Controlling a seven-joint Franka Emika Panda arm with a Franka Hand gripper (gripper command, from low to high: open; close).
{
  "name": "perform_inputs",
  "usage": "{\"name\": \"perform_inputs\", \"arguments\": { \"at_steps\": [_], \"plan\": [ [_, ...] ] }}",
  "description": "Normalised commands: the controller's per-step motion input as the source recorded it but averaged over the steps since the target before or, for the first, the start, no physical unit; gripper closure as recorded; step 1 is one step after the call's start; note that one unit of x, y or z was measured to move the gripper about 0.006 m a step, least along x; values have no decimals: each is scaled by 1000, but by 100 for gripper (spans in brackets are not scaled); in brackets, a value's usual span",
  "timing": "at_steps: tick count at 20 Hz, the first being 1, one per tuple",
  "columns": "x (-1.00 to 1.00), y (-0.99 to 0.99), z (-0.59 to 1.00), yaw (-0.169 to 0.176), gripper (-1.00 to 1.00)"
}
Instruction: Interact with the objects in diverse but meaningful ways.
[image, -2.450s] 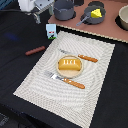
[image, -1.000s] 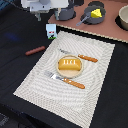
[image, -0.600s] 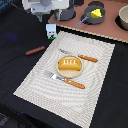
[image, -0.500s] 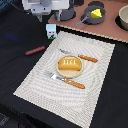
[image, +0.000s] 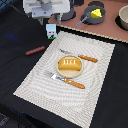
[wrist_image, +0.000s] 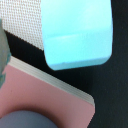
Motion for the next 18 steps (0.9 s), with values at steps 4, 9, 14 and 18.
{"name": "perform_inputs", "arguments": {
  "at_steps": [4,9,14,18],
  "plan": [
    [134,269,-296,0,-100],
    [18,359,-282,0,-100],
    [43,361,-278,0,-100],
    [56,329,-292,0,-100]
  ]
}}
